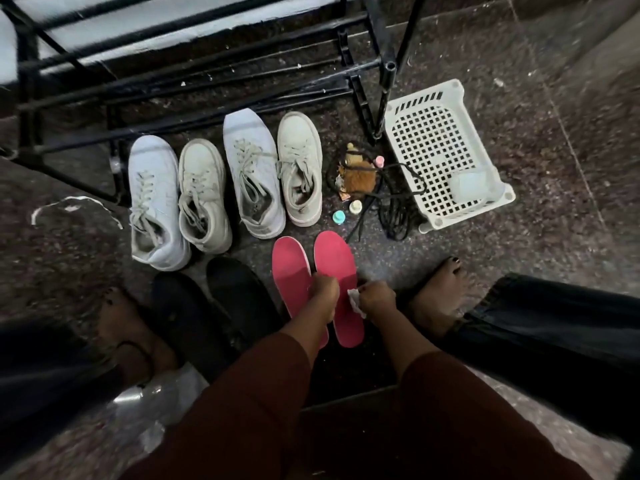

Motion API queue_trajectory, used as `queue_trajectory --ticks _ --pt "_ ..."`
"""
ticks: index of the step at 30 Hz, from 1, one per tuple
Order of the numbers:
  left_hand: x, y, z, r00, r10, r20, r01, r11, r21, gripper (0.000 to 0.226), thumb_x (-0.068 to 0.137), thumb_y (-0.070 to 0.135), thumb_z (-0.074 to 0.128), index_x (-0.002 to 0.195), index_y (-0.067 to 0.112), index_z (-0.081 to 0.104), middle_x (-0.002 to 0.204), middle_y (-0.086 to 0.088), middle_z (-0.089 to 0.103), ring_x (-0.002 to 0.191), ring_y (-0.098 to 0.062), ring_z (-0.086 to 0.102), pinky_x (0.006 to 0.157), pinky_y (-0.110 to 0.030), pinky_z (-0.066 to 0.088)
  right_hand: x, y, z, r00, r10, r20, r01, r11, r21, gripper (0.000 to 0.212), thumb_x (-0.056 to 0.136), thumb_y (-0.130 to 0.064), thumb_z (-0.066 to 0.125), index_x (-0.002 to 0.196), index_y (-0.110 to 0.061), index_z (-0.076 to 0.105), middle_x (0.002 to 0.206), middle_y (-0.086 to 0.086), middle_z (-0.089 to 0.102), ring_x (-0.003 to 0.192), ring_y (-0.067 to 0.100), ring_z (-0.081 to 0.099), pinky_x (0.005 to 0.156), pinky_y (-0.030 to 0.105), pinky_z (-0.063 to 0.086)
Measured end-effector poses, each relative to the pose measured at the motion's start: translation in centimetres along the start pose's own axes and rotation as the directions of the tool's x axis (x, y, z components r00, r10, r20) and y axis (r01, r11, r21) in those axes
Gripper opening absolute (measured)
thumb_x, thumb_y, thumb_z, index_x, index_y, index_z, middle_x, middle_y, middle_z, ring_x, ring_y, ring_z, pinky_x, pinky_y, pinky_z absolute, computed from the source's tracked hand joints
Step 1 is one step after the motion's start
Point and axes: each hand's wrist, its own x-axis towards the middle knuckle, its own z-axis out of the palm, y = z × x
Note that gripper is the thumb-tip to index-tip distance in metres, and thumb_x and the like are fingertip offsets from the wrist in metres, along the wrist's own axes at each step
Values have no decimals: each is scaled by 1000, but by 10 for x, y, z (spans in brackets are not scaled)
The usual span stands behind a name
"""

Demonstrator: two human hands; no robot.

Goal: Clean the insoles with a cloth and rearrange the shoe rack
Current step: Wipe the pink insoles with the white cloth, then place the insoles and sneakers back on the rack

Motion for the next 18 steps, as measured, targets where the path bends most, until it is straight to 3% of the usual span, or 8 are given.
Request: queue_trajectory --ticks 2,4,6,8,10,11,16,18 --pt "-28 16 -2 998 13 -64 -12 1000 19 42 98 25 33 134 8 47 131 -16 52 117 -33 54 97 -41 46 3 -1 -3 999 25 -23 -25 1000 15 32 94 -26 51 115 -4 63 117 13 63 110 24 58 69 21 42" --pt "-50 30 4 995 55 -84 -51 998 47 47 100 29 34 137 1 43 137 -18 48 124 -33 48 102 -37 40 8 -3 -11 997 70 -36 -64 988 143 31 93 -18 50 118 -1 61 119 15 61 110 27 57 59 19 41" --pt "-60 48 20 989 137 -57 -130 985 116 45 100 25 36 137 0 42 140 -21 44 129 -35 42 107 -37 34 17 -9 -28 989 73 -129 -35 962 271 31 92 -21 51 112 -1 64 113 17 64 105 29 60 60 21 42" --pt "-68 71 38 976 216 -4 -211 957 199 39 97 13 39 135 6 47 140 -17 46 129 -33 43 106 -33 34 27 -18 -57 954 101 -284 32 903 429 24 88 -23 57 90 -3 71 91 15 69 89 28 63 69 28 46" --pt "-77 97 58 946 308 101 -323 921 219 43 95 6 39 136 12 48 141 -12 46 128 -30 44 104 -31 35 39 -27 -92 924 150 -351 132 736 663 21 81 -12 63 61 -13 65 67 13 64 69 26 60 71 37 50" --pt "-82 109 69 921 357 155 -384 896 221 45 94 5 38 137 13 48 142 -10 46 129 -28 44 105 -31 35 51 -28 -109 916 184 -357 152 665 731 25 77 -5 61 56 -17 59 66 14 64 66 26 59 70 41 52" --pt "-105 149 114 809 472 351 -559 803 206 47 94 1 36 138 14 48 141 -6 48 118 -21 50 93 -22 42 97 -35 -180 873 312 -375 229 417 880 27 82 5 51 64 -15 55 94 21 65 74 25 58 67 37 51" --pt "-110 159 126 790 481 379 -582 782 221 50 92 -1 33 137 15 48 143 -7 47 123 -25 49 100 -31 43 103 -38 -198 848 370 -379 223 400 889 15 85 1 50 79 -5 62 97 17 63 78 25 59 71 37 52"
